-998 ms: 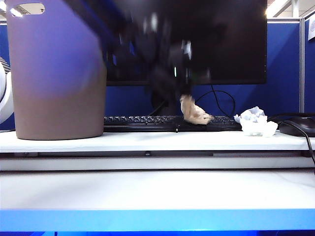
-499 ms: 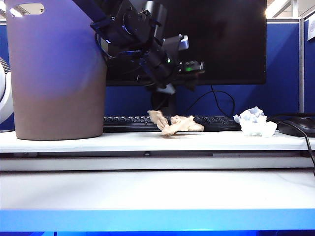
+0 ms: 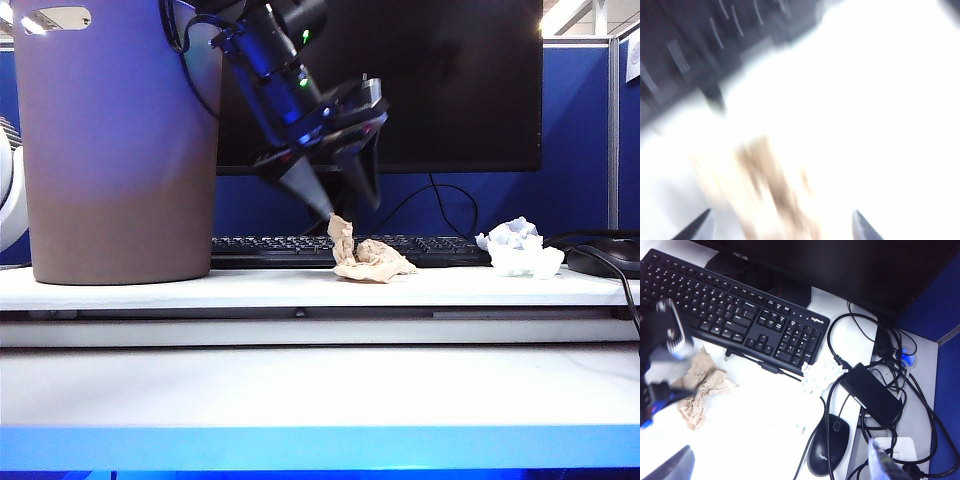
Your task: Pick up all paper balls from the table and place them in the pink trash can.
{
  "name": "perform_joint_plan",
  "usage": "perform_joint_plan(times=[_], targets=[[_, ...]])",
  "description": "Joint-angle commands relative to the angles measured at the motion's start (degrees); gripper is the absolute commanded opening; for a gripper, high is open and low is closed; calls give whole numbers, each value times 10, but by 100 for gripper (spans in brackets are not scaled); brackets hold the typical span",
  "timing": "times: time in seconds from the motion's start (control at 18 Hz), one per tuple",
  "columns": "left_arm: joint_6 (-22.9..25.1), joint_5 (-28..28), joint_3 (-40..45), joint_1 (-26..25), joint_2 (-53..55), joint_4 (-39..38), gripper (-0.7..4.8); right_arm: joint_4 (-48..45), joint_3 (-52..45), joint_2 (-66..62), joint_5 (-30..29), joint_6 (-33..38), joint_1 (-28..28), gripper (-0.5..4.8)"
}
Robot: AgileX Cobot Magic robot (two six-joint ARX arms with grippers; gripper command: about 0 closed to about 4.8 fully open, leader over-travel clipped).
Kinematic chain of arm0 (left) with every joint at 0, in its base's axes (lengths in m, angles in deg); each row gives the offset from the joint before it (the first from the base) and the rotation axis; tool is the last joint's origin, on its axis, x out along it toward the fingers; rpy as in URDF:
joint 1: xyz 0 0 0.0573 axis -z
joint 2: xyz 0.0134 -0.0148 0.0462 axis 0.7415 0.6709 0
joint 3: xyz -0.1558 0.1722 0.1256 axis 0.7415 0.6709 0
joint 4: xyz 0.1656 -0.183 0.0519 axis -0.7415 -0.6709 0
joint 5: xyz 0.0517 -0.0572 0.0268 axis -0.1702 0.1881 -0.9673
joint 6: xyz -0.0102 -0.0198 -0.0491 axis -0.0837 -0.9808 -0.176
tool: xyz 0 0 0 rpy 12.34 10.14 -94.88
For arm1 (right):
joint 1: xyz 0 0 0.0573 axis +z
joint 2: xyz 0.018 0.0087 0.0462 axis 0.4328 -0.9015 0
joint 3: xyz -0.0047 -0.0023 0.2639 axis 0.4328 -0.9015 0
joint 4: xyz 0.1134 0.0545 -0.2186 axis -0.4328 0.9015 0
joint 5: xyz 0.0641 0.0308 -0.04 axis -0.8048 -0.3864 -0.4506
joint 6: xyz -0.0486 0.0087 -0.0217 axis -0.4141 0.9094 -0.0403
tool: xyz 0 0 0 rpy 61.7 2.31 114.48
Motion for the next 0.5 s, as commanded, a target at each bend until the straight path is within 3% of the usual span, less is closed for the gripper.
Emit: perform_joint_plan(times=[0.06,0.11,0.17,0.22,0.28,0.5], targets=[[-3,9,-2,0,28,-49,479,0,2,4,-3,5,1,479],[-7,9,-2,0,36,-47,479,2,2,5,-3,5,1,479],[-8,11,-2,0,43,-37,365,3,2,8,-3,5,1,479],[-2,12,-2,0,43,-28,51,3,2,11,-3,5,1,479],[0,16,-2,4,42,-11,-9,2,2,15,-3,5,1,479],[-36,105,-3,10,13,46,-6,0,2,29,-3,5,1,479]])
